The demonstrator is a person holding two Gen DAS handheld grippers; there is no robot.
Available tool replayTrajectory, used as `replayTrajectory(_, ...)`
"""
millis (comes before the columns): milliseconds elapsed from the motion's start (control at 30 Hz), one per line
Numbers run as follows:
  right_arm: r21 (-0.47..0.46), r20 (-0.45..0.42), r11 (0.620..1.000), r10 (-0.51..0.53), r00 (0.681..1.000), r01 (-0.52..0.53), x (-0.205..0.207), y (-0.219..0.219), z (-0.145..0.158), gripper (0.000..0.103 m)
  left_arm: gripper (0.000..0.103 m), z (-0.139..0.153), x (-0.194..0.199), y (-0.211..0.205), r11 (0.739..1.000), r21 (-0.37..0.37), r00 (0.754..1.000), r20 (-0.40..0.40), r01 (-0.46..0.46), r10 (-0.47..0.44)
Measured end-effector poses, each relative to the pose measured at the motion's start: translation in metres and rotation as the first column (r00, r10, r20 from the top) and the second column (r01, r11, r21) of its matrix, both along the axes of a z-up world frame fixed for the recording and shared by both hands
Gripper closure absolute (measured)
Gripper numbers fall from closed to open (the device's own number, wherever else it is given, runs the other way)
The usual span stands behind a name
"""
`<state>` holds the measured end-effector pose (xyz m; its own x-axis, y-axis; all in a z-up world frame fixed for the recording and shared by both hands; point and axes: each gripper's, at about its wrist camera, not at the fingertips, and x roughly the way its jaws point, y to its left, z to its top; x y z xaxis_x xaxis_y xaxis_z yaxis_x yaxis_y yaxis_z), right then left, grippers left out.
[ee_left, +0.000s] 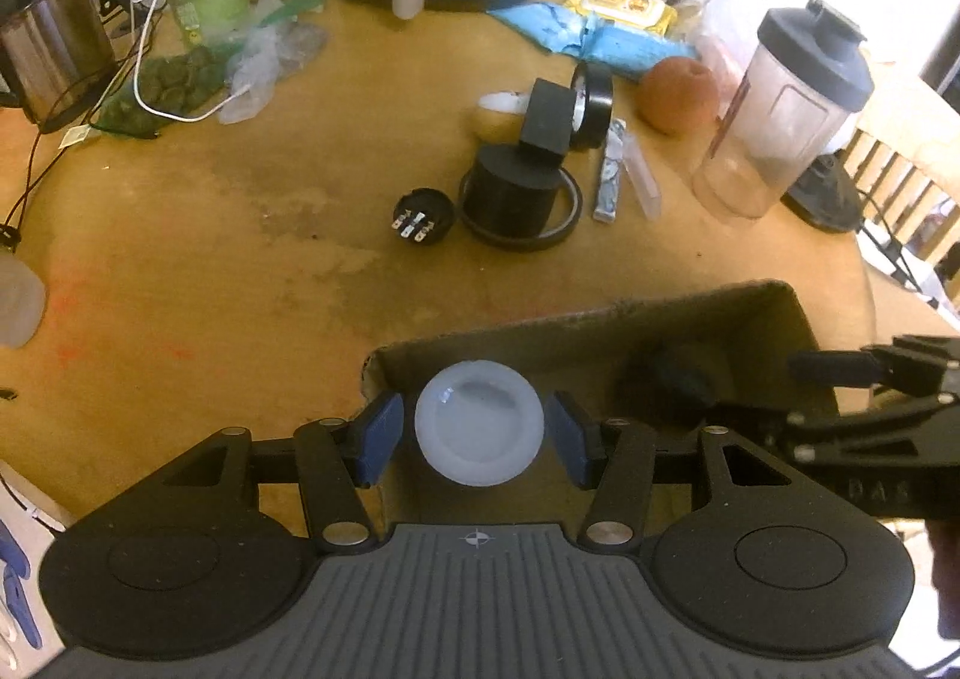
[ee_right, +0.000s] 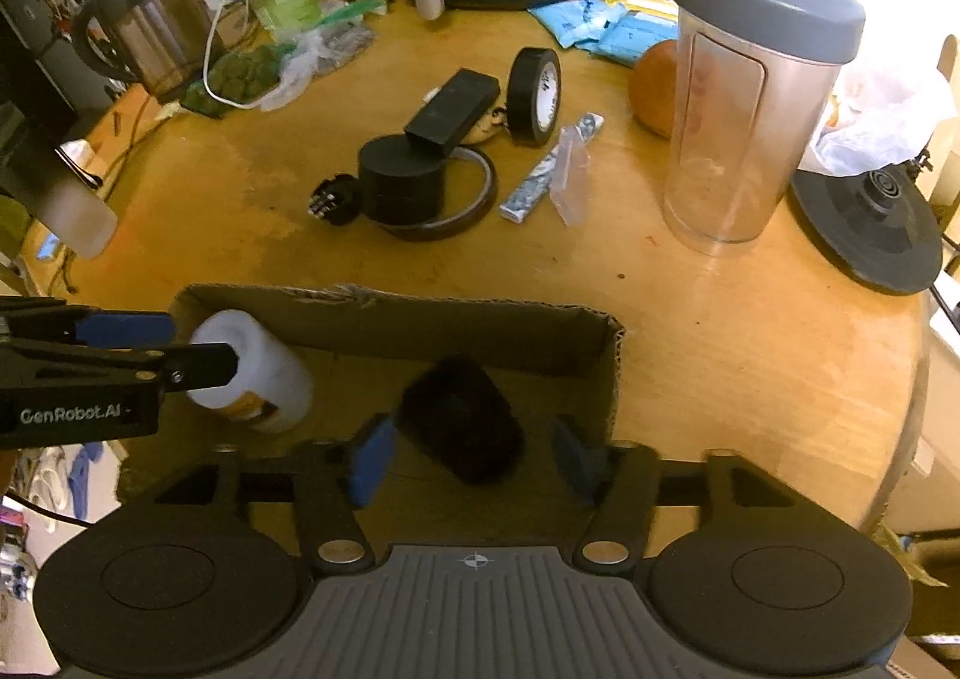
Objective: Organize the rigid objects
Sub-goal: 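Carry the white jar and black hex part into the cardboard box and release both, then move the right tool to the clear plastic strip and grasp it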
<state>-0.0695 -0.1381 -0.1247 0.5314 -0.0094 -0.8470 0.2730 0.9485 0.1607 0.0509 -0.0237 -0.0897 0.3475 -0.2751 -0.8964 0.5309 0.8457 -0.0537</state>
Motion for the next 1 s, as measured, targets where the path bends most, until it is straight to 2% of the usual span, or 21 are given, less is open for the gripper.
replayTrajectory(133, 0.033, 0.037, 0.999, 0.007, 0.999, -0.008, -0.004, 0.003, 0.01, 0.009, 0.05, 0.008, 0.0, 0.003, 1.0, -0.008, 1.0, 0.001, -0.024, 0.024)
replayTrajectory(300, 0.016, 0.053, 0.999, 0.028, 0.998, -0.029, -0.006, 0.008, 0.025, 0.0, 0.05, 0.016, 0.001, 0.005, 0.998, 0.004, 0.998, 0.002, -0.065, 0.065)
replayTrajectory(500, -0.049, -0.03, 0.999, -0.001, 1.0, 0.0, -0.005, 0.004, 0.031, 0.0, 0.049, 0.025, -0.003, 0.003, 0.996, 0.017, 0.996, -0.019, -0.092, 0.092)
replayTrajectory(633, -0.088, -0.071, 0.996, -0.014, 0.997, 0.008, -0.002, -0.002, 0.033, 0.0, 0.047, 0.029, -0.008, 0.004, 0.989, 0.036, 0.989, -0.039, -0.14, 0.141)
replayTrajectory(700, -0.102, -0.094, 0.995, -0.023, 0.995, 0.013, 0.0, -0.006, 0.033, 0.0, 0.029, 0.03, -0.011, 0.003, 0.986, 0.044, 0.986, -0.041, -0.162, 0.164)
replayTrajectory(1000, -0.118, -0.121, 0.993, -0.008, 0.993, -0.006, 0.0, -0.023, 0.042, 0.0, 0.028, 0.038, -0.024, -0.006, 0.97, 0.05, 0.971, -0.037, -0.236, 0.238)
